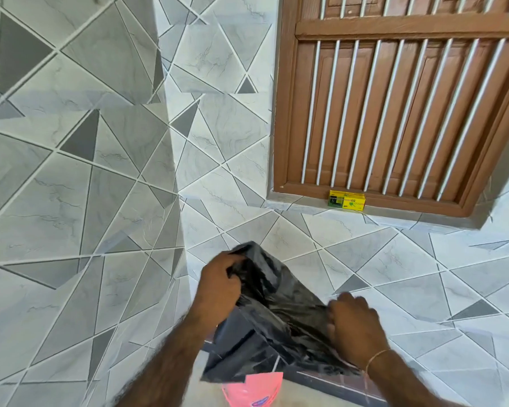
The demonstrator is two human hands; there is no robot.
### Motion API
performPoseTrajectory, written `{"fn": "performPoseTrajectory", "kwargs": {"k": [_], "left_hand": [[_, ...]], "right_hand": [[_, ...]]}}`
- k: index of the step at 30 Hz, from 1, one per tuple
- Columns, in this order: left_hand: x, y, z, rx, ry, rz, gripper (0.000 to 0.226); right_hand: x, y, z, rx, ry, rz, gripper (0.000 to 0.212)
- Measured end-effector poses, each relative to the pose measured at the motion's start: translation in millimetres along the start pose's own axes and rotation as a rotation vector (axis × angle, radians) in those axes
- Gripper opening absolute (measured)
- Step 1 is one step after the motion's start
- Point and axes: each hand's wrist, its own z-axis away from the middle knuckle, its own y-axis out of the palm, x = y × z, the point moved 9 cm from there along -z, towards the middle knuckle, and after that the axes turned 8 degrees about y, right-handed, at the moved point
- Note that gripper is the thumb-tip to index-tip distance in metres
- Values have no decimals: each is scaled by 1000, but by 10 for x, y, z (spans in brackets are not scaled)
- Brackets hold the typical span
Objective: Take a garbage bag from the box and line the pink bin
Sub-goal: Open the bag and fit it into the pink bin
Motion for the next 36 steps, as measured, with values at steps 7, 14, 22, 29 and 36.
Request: {"fn": "performPoseTrajectory", "kwargs": {"k": [7, 14, 22, 29, 36], "left_hand": [[-538, 259, 38, 249, 211, 105, 48], [-320, -109, 12, 330, 359, -663, 33], [529, -290, 97, 337, -27, -1034, 26], [805, -335, 15, 167, -163, -547, 37], [851, -218, 87, 322, -25, -817, 45]], "right_hand": [[693, -253, -37, -87, -92, -839, 40], [-347, -29, -431, -224, 396, -1150, 39], [-784, -433, -334, -419, 325, -934, 28], [38, -64, -26, -130, -371, 123, 12], [-336, 117, -162, 108, -43, 326, 31]]}}
